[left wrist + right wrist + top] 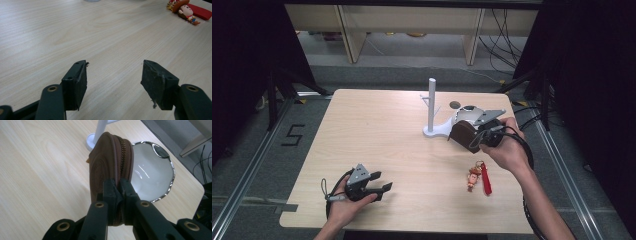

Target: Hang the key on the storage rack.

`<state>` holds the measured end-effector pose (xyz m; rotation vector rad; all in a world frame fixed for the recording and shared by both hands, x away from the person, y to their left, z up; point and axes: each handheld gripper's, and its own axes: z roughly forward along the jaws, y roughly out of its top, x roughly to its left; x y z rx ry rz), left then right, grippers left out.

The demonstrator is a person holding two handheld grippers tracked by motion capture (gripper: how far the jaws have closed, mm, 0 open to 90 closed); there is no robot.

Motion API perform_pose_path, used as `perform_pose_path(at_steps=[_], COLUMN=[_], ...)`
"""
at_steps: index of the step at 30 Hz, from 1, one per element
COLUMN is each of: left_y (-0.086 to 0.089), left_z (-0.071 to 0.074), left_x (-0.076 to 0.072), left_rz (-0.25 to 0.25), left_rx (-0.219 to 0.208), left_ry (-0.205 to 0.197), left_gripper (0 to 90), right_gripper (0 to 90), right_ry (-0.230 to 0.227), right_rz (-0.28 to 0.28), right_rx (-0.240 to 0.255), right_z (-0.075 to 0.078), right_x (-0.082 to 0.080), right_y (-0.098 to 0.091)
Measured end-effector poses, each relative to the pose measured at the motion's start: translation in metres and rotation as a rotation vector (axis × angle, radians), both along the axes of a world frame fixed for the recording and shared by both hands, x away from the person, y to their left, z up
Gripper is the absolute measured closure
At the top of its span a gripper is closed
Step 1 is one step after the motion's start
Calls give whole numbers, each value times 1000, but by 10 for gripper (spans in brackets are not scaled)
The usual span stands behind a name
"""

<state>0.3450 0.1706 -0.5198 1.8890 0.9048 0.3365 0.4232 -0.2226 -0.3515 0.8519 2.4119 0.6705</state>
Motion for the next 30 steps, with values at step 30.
perform_pose_path(at_steps=[30], left_y=[0], left_z=[0], left_x=[-1], left_rz=[0], left_rx=[10], left_ry=[-6], left_gripper=[361], right_gripper=[850], right_ry=[5], right_rz=[-6], right_rx=[-123], right_z=[19], right_x=[27], right_y=[-15])
